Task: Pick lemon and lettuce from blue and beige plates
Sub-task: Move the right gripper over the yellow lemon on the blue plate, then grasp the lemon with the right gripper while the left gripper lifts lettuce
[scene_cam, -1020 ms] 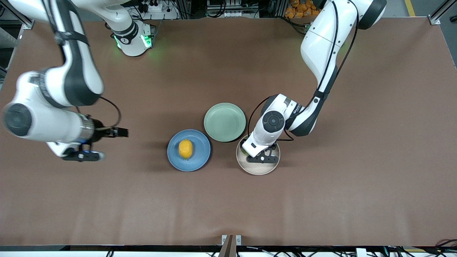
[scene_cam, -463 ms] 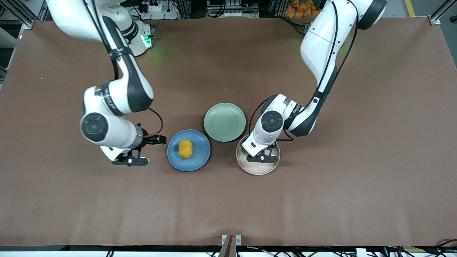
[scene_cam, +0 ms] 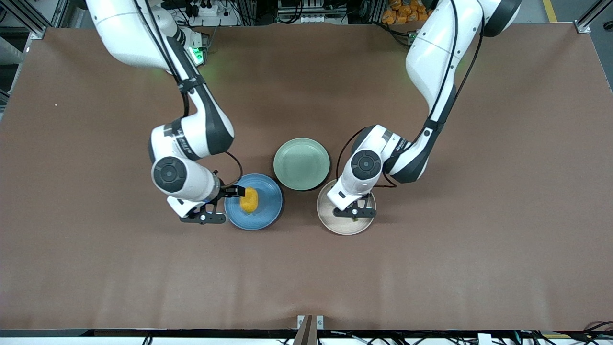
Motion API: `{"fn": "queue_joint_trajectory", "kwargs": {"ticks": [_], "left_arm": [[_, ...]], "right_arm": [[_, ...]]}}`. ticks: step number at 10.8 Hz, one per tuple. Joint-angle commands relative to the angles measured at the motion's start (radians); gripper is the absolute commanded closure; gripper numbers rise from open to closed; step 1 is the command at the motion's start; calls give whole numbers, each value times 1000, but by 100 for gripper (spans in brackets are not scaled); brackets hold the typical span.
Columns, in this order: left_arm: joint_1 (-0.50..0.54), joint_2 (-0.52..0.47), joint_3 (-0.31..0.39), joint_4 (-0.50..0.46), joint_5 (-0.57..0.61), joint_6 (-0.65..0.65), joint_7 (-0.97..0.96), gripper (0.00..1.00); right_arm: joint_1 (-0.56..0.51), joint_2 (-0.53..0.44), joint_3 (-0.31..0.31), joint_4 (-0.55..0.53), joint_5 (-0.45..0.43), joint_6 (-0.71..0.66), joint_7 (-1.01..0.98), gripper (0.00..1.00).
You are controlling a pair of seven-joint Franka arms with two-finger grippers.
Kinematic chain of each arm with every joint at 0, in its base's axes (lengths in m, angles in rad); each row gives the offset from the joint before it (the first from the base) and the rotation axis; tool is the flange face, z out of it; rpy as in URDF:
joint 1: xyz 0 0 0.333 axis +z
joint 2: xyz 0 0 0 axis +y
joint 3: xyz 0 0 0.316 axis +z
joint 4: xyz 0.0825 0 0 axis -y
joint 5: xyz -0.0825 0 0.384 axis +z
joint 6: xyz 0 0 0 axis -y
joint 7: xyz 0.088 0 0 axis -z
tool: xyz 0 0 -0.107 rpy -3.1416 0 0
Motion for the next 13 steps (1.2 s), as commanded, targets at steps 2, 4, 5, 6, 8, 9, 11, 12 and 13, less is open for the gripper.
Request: {"fn": "queue_joint_trajectory", "kwargs": {"ticks": [2,4,5,6,8,9,11,12,13], "left_arm": [[12,-94,4,-12,21,-117,-17,100],[42,-134,2,-12,21,-154,-13,100],[64,-156,2,-12,10,-155,-13,100],[94,-185,-2,-12,7,-157,-11,100],[121,-237,-5,-17,-8,-190,-16,100],[134,-257,-5,-19,-14,-220,-14,100],[165,-282,-2,-22,-15,-267,-14,100],[190,-291,-4,-22,-15,-277,-4,100],[223,-300,-4,-22,-13,-284,13,100]], "right_arm": [[21,31,-5,-9,57,78,27,0],[35,52,-5,-18,60,127,27,0],[36,60,-5,-23,59,141,27,0],[42,69,-5,-29,59,162,27,0],[52,88,-5,-45,59,214,27,0],[56,97,-5,-48,59,234,27,0],[70,115,-6,-49,59,264,27,0],[76,129,-6,-51,59,283,29,0],[78,131,-6,-52,59,296,29,4]]}}
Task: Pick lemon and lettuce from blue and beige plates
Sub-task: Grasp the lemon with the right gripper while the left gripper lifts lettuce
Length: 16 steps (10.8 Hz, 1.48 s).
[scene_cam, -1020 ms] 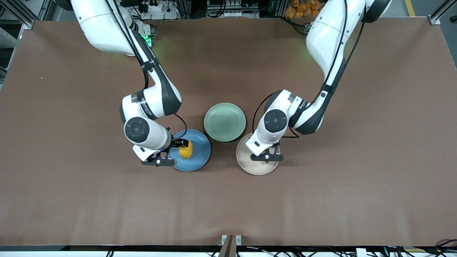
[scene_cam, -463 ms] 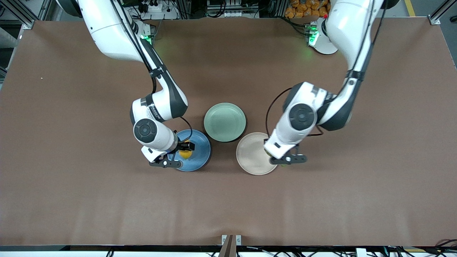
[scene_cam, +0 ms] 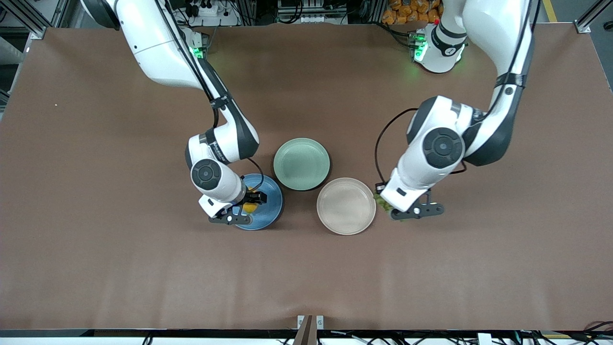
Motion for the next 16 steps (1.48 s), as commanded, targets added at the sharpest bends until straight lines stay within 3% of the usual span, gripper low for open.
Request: {"fn": "queue_joint_trajectory", "kwargs": {"ticks": [1,2,6,10,14,15,16], "left_arm": [[67,-34,-6,-26,-10,-50,62,100],[93,-36,-6,-24,-4,-57,93,100],[170,-31,-3,-29,4,-85,260,100],[242,-28,-2,-38,23,-108,376,100],[244,-19,-2,-90,59,-108,380,100],[244,-16,-2,-104,60,-108,380,78],[244,-14,-2,-109,60,-108,381,34]], "right_arm": [[13,10,-7,-3,11,22,3,34],[19,9,-7,-2,13,17,8,61],[23,7,-7,0,8,11,-11,92],[7,-23,-13,43,0,-137,-39,94],[-15,-54,-53,78,-1,-242,-119,94],[-15,-71,-79,80,-3,-282,-167,94],[-15,-91,-105,80,-3,-329,-216,94]]}}
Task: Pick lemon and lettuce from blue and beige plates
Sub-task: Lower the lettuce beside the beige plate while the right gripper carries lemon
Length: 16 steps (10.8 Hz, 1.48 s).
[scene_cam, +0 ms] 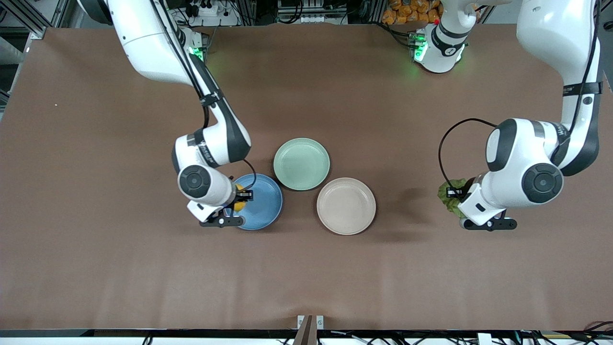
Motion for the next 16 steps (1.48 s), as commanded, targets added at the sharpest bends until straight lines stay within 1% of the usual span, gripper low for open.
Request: {"fn": "queue_joint_trajectory", "kwargs": {"ticks": [1,4,5,6,7,8,9,10,14,16], "left_arm": [[-3,-10,-5,-19,27,-6,12,0],[-8,-24,-10,-34,24,-3,-35,0],[-8,-44,-10,-61,16,11,-57,0],[-8,-79,-10,-113,15,46,-70,0],[-5,-134,-11,-205,12,110,-78,0],[1,-203,-11,-318,9,199,-80,0],[3,-261,-11,-413,9,268,-81,0],[7,-304,-11,-466,9,290,-84,0],[11,-456,-10,-603,9,315,-86,0],[9,-477,-10,-609,9,315,-87,0]], "right_arm": [[-9,-58,-53,-7,-5,-112,-120,94],[-9,-92,-159,-8,-17,-205,-259,94],[-9,-101,-192,-8,-17,-227,-322,94],[-9,-104,-231,-8,-17,-251,-376,94],[-9,-106,-264,-9,-17,-270,-433,94],[-9,-106,-295,-12,-17,-276,-479,94],[-10,-106,-317,-14,-17,-278,-523,94],[-15,-104,-326,-17,-17,-278,-543,94],[-74,-101,-320,-17,-12,-261,-580,94],[-171,-115,-251,-26,-15,-252,-628,94]]}}
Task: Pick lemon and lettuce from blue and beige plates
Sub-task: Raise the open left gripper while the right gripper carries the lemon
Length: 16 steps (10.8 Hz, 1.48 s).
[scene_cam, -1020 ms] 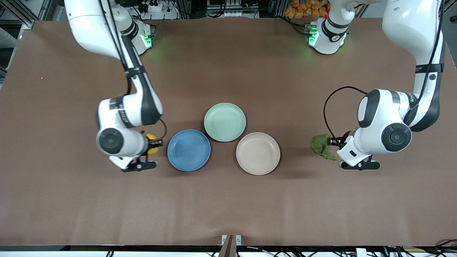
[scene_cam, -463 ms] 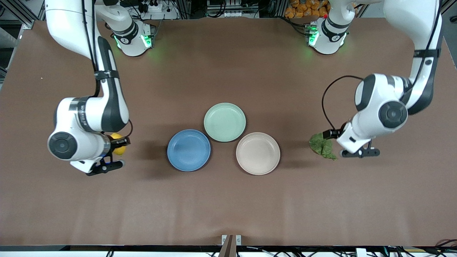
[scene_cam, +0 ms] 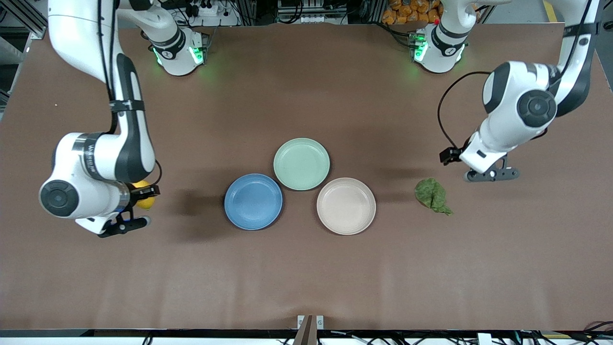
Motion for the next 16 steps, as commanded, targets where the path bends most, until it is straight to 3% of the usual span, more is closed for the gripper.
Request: {"fn": "queue_joint_trajectory", "kwargs": {"ticks": [1,3,7,9,11,14,16], "left_arm": [[3,-51,-3,-30,7,42,-23,0],[1,-83,-3,16,7,70,-22,0],[3,-138,3,95,7,53,9,0],[1,-151,3,189,-1,-92,52,0],[-5,-137,0,333,-5,-266,75,0],[-8,-131,-1,420,-73,-318,73,0],[-8,-96,-1,510,-75,-428,75,0]], "right_arm": [[-88,-51,68,-62,-10,51,-48,94],[-139,-135,129,-230,-30,224,-48,94],[-193,-212,189,-422,-32,410,-48,94],[-211,-235,215,-531,-32,545,-48,94],[-269,-236,277,-597,-32,646,-48,94],[-289,-218,288,-631,-33,723,-48,94],[-306,-169,300,-630,-32,790,-48,92]]}}
